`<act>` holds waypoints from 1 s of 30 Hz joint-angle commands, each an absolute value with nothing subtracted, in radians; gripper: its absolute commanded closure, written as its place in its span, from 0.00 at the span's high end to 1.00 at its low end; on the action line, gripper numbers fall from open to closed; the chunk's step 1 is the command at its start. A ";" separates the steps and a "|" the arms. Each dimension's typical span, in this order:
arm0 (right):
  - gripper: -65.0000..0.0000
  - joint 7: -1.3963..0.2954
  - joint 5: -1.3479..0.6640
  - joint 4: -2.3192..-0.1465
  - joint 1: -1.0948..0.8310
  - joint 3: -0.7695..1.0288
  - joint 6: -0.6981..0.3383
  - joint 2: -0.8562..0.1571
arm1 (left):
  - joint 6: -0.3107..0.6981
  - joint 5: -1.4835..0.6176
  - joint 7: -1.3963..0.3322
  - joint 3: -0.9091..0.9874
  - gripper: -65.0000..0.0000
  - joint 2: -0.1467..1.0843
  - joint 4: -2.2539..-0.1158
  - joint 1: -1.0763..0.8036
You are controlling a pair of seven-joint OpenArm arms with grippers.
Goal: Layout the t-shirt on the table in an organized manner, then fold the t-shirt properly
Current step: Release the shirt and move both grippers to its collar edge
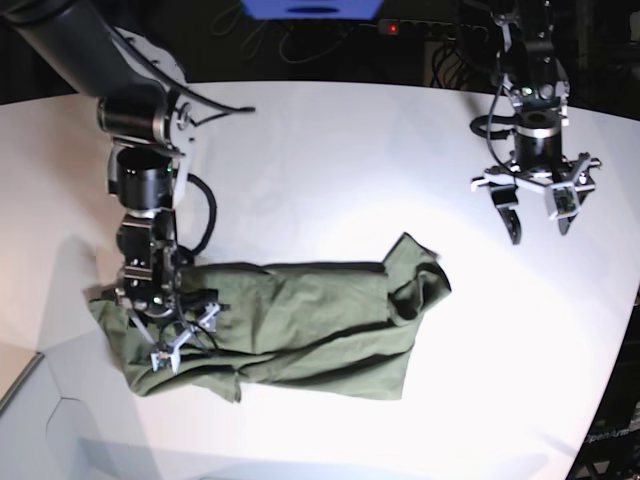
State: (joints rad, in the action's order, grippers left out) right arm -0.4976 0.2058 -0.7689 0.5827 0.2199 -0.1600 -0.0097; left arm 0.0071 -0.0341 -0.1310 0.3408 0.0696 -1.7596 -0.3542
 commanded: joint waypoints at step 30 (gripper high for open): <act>0.00 -0.598 0.205 -1.468 0.205 0.151 -0.163 0.070 | 0.004 -0.036 -0.105 0.240 0.66 0.081 -1.718 -0.275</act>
